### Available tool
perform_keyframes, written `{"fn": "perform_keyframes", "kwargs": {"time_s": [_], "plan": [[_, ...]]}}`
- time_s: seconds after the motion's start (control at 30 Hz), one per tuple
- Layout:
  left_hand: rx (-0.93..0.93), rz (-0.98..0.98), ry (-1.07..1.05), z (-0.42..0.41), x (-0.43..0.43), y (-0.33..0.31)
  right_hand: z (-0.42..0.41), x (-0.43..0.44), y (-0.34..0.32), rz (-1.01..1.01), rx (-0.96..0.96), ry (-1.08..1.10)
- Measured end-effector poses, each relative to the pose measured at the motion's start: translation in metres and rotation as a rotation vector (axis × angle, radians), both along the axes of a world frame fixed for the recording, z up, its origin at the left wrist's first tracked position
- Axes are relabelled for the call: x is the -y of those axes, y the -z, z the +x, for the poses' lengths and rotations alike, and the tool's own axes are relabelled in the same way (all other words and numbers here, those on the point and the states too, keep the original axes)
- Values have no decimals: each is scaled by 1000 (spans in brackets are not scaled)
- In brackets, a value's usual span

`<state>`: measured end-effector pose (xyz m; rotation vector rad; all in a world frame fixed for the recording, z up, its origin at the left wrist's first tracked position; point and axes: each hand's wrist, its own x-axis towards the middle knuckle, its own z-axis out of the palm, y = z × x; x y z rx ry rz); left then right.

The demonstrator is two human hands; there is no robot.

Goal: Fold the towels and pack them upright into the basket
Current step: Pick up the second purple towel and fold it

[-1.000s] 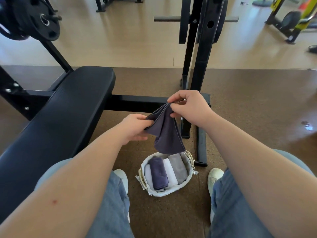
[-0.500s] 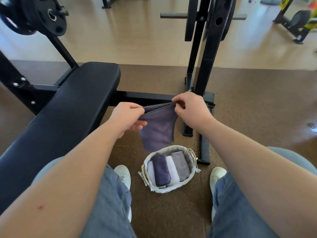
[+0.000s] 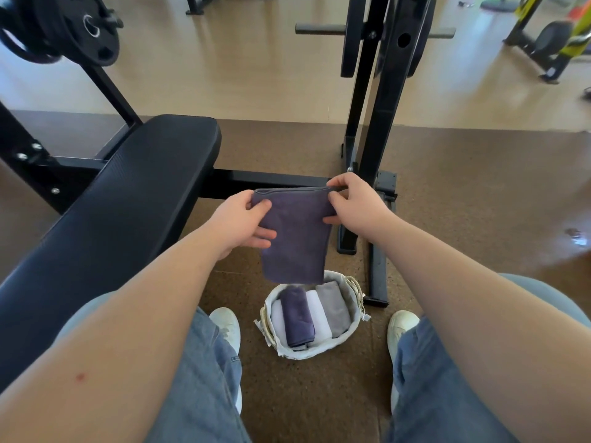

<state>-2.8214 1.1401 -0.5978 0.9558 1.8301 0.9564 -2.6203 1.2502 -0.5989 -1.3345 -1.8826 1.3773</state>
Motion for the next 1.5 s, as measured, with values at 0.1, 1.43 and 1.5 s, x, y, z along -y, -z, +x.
{"fn": "perform_keyframes", "kwargs": {"time_s": [0.1,1.43,1.5], "plan": [[96,4,-32,1,0,-1,3,-4,-2,-23,32,-27],[-644,13,100,-7,2,8,3,7,-9,358,423,-232],[-657,-28,118,-7,1,11,3,7,-9,372,447,-242]]}}
